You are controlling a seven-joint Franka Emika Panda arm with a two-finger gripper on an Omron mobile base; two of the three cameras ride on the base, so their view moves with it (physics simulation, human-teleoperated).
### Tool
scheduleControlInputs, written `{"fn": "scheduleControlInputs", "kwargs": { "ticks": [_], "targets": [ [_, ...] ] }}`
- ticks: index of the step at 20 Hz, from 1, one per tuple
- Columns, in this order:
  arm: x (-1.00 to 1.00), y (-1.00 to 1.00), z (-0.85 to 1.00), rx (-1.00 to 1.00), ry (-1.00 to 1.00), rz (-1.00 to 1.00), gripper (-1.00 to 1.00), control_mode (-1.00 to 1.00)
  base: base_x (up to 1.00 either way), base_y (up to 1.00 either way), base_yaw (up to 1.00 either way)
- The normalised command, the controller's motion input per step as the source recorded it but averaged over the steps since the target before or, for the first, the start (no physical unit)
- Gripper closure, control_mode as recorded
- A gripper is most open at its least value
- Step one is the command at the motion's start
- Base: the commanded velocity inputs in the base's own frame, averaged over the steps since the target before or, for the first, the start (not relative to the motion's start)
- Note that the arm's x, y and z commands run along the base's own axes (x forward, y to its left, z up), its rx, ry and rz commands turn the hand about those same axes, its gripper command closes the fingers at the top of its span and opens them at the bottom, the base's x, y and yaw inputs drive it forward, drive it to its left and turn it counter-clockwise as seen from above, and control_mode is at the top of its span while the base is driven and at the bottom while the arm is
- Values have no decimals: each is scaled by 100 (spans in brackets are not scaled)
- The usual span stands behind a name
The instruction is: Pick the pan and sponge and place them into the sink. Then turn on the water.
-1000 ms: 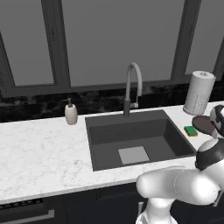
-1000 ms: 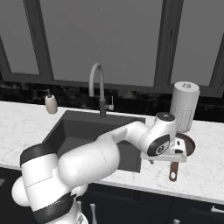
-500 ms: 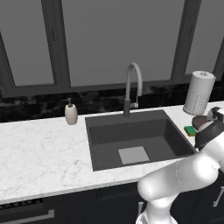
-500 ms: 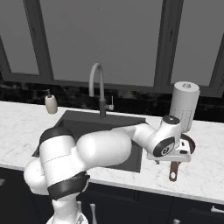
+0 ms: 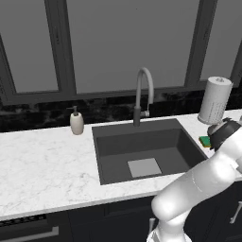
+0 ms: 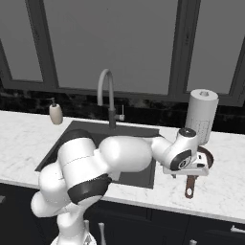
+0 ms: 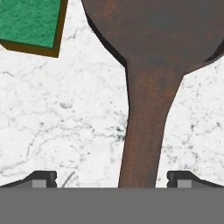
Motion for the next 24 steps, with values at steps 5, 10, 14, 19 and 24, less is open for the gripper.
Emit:
{"fn": "scheduleControlInputs", "kwargs": {
  "ticks": [5, 10, 14, 19, 24],
  "targets": [
    [28, -18, -22, 0, 0, 0, -100, -100, 0, 0, 0],
    [21, -21, -19, 0, 0, 0, -100, -100, 0, 0, 0],
    [21, -9, -25, 0, 0, 0, -100, -100, 0, 0, 0],
    [11, -12, -32, 0, 0, 0, -100, -100, 0, 0, 0],
    [0, -12, -38, 0, 0, 0, 100, -100, 0, 0, 0]
  ]
}}
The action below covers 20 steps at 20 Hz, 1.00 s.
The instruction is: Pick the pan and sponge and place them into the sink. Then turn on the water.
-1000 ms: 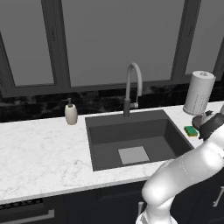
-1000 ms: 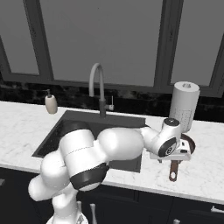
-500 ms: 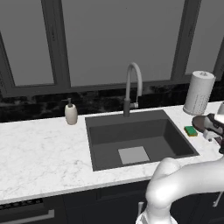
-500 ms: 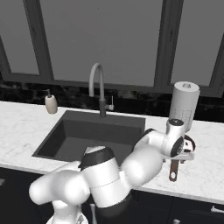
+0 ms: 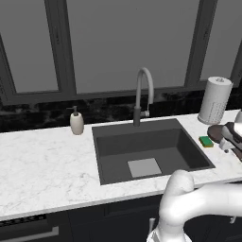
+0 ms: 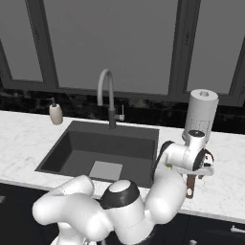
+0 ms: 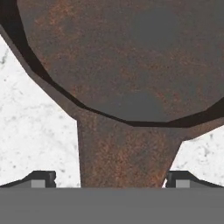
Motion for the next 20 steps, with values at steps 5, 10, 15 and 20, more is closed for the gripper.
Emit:
{"fn": "scheduleControlInputs", "kwargs": {
  "ticks": [5, 10, 15, 20],
  "targets": [
    [-7, -1, -43, 0, 0, 0, 100, -100, 0, 0, 0],
    [-50, 0, -38, -1, -17, 0, 100, -100, 0, 0, 0],
    [-73, 0, -20, 0, -33, 0, 100, -100, 0, 0, 0],
    [-79, -6, 24, 0, -39, 0, 100, -100, 0, 0, 0]
  ]
}}
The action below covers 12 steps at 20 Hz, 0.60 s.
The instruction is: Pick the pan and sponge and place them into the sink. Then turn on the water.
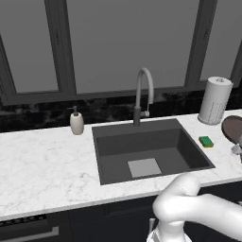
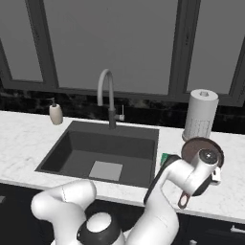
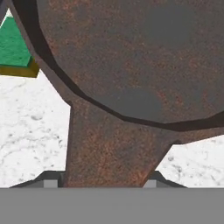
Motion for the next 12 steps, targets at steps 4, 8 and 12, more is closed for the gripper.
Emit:
{"fn": "scheduleControlInputs", "kwargs": {
  "ticks": [4, 8, 12],
  "targets": [
    [-91, 0, 71, 0, -18, 0, 100, -100, 0, 0, 0],
    [-89, 18, 80, 0, -6, 0, 100, -100, 0, 0, 0],
    [-36, 47, 84, 0, 5, 5, 100, -100, 0, 0, 0]
  ]
}}
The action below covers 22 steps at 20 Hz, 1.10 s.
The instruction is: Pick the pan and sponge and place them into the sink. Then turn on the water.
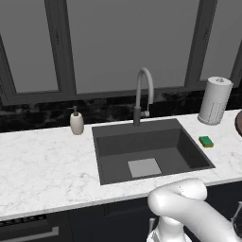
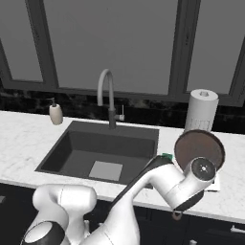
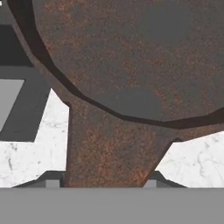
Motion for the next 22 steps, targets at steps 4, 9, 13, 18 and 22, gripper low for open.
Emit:
{"fn": "scheduleControlInputs", "kwargs": {
  "ticks": [4, 9, 13, 18, 22],
  "targets": [
    [0, 71, 64, -4, 21, 22, 100, -100, 0, 0, 0],
    [7, 72, 52, -9, 23, 26, 100, -100, 0, 0, 0],
    [8, 45, 34, -11, 8, 34, 100, -100, 0, 0, 0],
    [36, 39, 10, -12, 11, 40, 100, -100, 0, 0, 0],
    [64, 39, 0, -15, 19, 27, 100, -100, 0, 0, 0]
  ]
}}
